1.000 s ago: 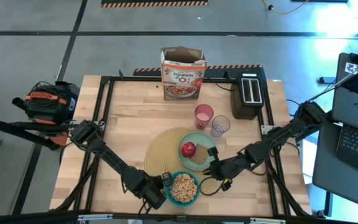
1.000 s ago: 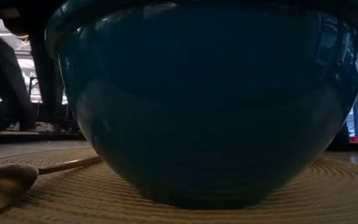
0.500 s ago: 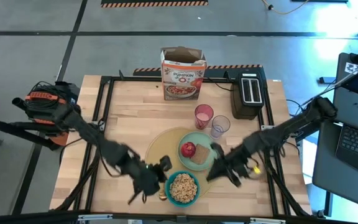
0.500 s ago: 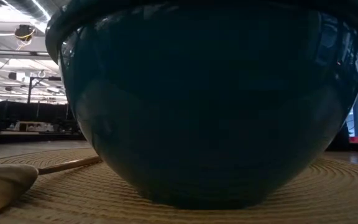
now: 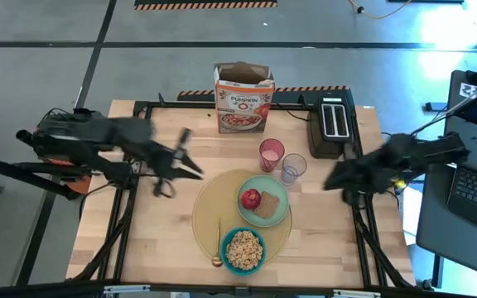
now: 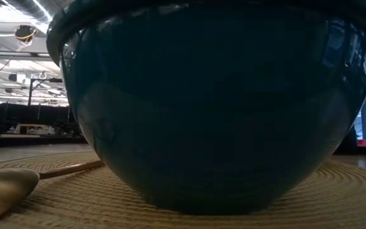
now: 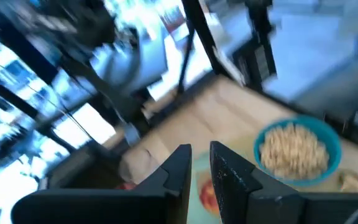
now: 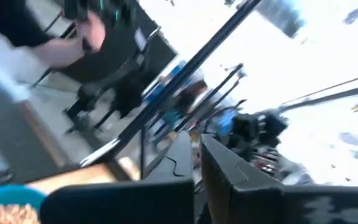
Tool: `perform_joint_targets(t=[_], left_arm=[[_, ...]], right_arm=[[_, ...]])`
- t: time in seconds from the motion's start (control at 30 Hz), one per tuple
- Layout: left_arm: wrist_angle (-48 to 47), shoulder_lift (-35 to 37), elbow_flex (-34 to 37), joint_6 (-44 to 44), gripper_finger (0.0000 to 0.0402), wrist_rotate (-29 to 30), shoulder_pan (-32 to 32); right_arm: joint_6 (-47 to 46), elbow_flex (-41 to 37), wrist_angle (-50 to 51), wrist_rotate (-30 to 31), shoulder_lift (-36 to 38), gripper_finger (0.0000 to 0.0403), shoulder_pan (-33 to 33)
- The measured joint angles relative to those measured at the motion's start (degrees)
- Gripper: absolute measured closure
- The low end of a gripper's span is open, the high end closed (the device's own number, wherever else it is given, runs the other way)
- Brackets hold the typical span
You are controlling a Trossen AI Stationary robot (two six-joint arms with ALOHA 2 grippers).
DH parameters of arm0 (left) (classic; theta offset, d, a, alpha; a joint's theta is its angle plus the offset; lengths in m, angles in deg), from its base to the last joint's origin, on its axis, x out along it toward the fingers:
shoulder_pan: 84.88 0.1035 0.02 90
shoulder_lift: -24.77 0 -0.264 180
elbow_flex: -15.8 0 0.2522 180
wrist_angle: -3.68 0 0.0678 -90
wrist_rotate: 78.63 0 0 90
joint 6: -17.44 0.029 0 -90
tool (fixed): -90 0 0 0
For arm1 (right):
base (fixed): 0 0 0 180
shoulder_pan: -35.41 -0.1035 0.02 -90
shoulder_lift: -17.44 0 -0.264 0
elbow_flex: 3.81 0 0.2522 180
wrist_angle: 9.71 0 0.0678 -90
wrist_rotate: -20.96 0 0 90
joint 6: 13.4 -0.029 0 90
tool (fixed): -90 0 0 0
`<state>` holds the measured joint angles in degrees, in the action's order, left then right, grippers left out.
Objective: Arrange a breakfast setting
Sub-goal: Return to Home Position
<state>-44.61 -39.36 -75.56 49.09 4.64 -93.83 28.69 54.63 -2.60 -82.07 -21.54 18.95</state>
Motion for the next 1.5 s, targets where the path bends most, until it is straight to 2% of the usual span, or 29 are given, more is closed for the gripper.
perform_joint_targets(t=[0.1,0.2,0.3,0.43,0.5,0.63,0.73,0.87,1.0,1.13,1.2,1.33,1.4,1.5], left_arm=[[7.08,10.52,8.25,-3.16,0.0349,0.81,-0.61],[17.00,21.05,20.65,-6.02,0.0349,4.91,-2.07],[25.16,30.21,33.61,-7.61,0.0349,10.85,-2.58],[34.63,40.94,47.06,-8.20,0.0349,14.28,-2.58],[37.71,46.44,51.64,-9.11,0.0349,14.81,-2.58],[37.65,56.39,59.02,-12.70,0.0349,14.35,-2.58],[37.65,63.20,64.12,-14.54,0.0349,14.42,-2.58],[40.35,63.95,69.34,-15.57,0.0349,16.19,-2.57],[47.78,63.14,73.75,-15.05,0.0349,17.22,-2.58],[56.65,64.02,77.05,-13.77,0.0349,16.44,-2.58],[56.14,63.86,77.16,-13.22,0.0349,16.48,-2.56],[57.07,63.80,77.14,-12.67,0.0349,16.73,-2.10],[57.03,63.79,77.16,-12.62,0.0349,16.69,-1.73],[57.01,63.79,77.16,-12.65,0.0349,16.70,-0.85]], right_arm=[[-0.40,-7.11,-4.11,9.22,10.27,0.0395,-5.31],[-1.81,-16.15,-8.96,18.15,19.79,0.0395,-9.72],[-2.72,-23.62,-10.27,22.92,27.79,0.0395,-13.18],[-2.27,-26.74,-7.14,26.51,37.84,0.0395,-16.10],[-1.53,-26.49,-4.94,27.69,38.88,0.0395,-17.11],[-1.12,-26.46,-3.17,28.34,38.31,0.0395,-17.74],[-2.68,-28.97,-0.91,34.55,38.04,0.0395,-17.69],[-4.44,-33.72,-5.92,35.31,38.28,0.0395,-17.69],[-7.77,-39.48,-9.57,29.75,37.83,0.0395,-17.65],[-10.63,-40.28,-12.04,30.81,38.04,0.0395,-17.63],[-10.58,-40.40,-12.04,29.73,37.65,0.0395,-17.59],[-9.96,-40.38,-19.31,28.62,33.46,0.0395,-14.90],[-8.74,-40.09,-23.93,26.04,29.55,0.0395,-11.97],[-8.85,-38.72,-24.34,22.83,22.83,0.0395,-6.08]])
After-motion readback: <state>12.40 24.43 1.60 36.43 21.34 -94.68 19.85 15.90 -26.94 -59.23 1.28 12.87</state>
